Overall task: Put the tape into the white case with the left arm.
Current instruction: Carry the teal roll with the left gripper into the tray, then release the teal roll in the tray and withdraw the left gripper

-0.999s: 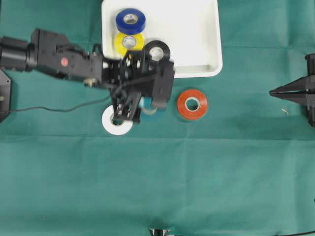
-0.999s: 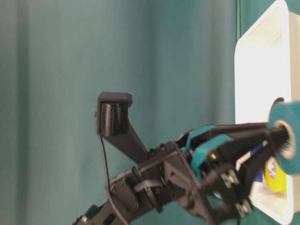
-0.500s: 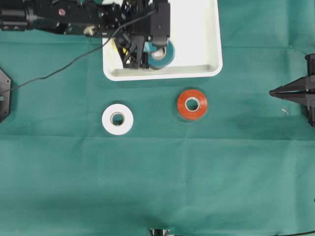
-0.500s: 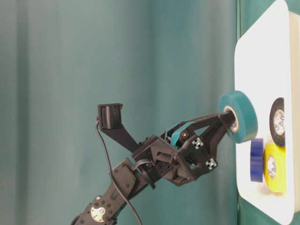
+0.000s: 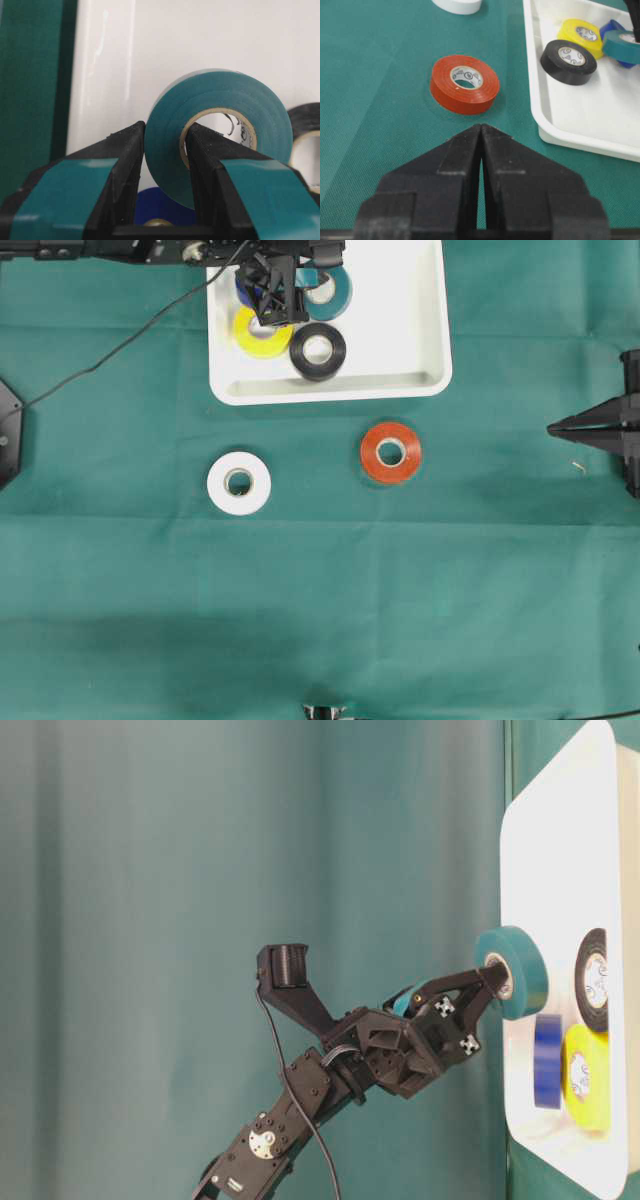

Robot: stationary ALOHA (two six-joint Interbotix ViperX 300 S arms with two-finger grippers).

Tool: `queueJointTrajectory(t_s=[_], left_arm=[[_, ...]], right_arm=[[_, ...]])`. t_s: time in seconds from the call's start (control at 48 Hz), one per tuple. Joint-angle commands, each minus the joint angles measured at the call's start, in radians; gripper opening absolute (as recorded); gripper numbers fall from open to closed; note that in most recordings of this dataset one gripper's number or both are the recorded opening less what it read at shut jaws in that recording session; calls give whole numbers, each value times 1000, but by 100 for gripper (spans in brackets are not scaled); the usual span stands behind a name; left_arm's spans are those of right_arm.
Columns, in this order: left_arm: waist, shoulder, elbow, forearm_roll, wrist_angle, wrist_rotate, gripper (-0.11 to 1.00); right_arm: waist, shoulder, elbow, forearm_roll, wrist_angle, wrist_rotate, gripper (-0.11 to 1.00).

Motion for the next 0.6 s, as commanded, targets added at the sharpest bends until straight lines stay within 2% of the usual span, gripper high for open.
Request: queueJointTrajectory(t_s=[0.0,0.354,0.396,0.583], left_arm=[[5,-20,-29,2,-9,0,24],[2,-21,-18,-2,-9,-12,25],[-2,-23,-12,-2,-9,-11,32],[-9,-46,0,-2,-9,-5,86]], right_arm=[[-2,6,3,-6,-6,0,-9],[-2,6,3,-6,-6,0,-9],[-2,6,3,-6,-6,0,-9],[-2,6,3,-6,-6,0,-9]])
